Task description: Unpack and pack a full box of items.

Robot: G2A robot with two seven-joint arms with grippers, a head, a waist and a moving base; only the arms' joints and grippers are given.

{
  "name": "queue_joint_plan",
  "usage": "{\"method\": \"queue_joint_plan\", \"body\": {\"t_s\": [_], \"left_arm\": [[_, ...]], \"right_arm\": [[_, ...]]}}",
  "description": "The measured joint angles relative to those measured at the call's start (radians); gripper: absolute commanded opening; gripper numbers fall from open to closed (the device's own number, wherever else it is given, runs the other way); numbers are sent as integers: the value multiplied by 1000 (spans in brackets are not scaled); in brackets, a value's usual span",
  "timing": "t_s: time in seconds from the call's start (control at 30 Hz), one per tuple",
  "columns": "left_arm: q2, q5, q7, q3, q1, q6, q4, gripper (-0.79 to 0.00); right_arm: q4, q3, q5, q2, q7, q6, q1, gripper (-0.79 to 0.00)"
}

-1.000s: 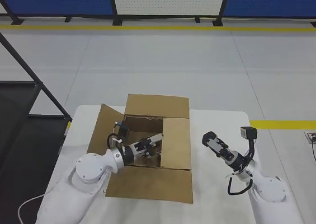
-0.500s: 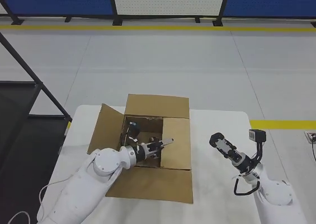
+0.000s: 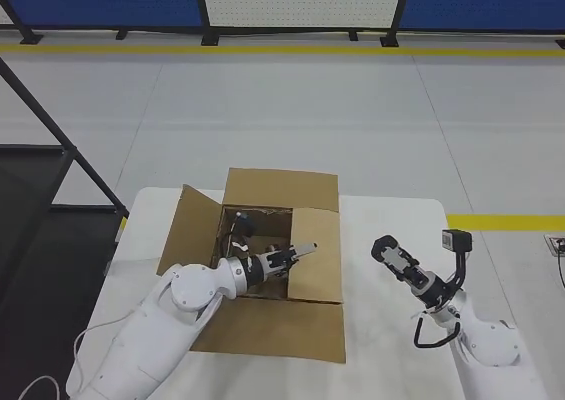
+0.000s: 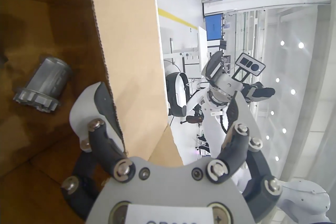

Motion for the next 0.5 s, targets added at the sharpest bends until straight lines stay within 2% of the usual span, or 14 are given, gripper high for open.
{"method": "queue_joint_plan", "body": {"t_s": [0.23,0.5], "left_arm": [[1,6,29,-23,40,34,-132,0],[-33,3,125,39,19,30,-162,0]], "right_arm": [[-34,21,-3,12,-42,-10,-37,0],[-95,81,-10,26,-120,-21,-133,0]]}}
